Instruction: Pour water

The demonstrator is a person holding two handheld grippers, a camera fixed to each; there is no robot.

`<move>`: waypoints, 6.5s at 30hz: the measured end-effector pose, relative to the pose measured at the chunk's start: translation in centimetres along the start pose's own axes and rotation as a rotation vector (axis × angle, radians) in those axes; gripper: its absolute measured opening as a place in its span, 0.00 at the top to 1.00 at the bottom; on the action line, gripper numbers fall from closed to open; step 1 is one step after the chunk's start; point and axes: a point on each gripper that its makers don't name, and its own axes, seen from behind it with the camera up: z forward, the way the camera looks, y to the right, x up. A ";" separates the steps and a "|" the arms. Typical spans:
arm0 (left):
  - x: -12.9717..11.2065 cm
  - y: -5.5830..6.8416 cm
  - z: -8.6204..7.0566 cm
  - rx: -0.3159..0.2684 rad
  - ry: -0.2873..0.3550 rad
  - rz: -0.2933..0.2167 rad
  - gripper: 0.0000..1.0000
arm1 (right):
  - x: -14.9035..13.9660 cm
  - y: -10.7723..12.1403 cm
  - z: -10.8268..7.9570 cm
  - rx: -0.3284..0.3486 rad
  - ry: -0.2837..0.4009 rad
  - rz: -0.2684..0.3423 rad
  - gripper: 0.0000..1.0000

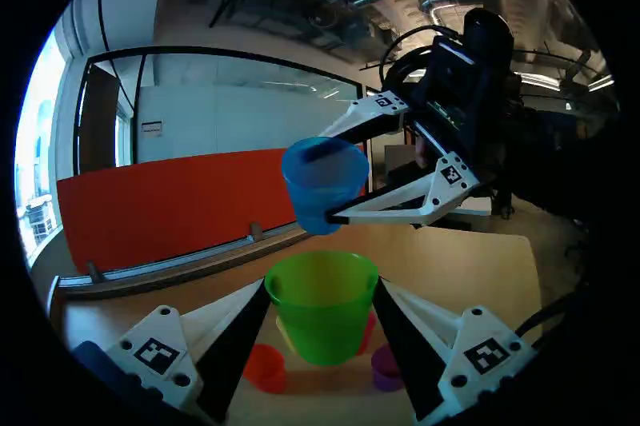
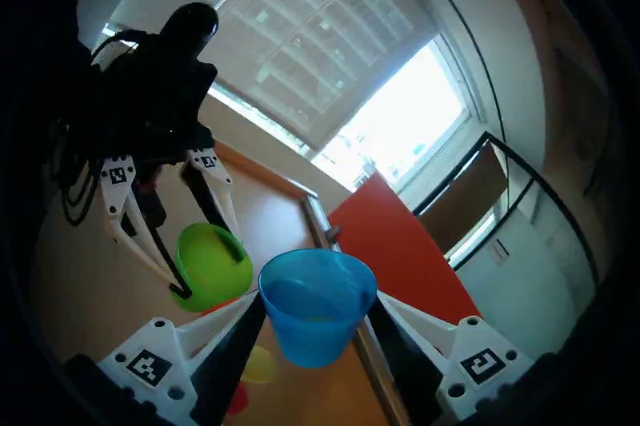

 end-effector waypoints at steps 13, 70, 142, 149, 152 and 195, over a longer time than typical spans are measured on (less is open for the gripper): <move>0.1 -0.2 0.0 0.000 0.004 0.000 0.12 | 1.1 0.1 0.9 0.012 -0.006 -0.075 0.11; 0.7 0.1 -0.4 0.000 0.019 0.014 0.12 | 3.2 0.7 2.2 -0.031 -0.028 -0.375 0.11; 0.8 0.7 -0.4 -0.014 0.019 0.031 0.12 | 4.3 2.0 2.0 -0.075 0.006 -0.537 0.11; 0.8 0.7 -0.5 -0.013 0.020 0.030 0.12 | 4.5 2.0 2.0 -0.077 0.009 -0.552 0.11; 0.8 0.7 -0.5 -0.012 0.020 0.031 0.13 | 4.5 2.0 2.1 -0.079 0.008 -0.561 0.11; 1.0 0.6 -0.5 -0.011 0.027 0.030 0.12 | 5.4 2.7 2.3 -0.115 0.014 -0.689 0.11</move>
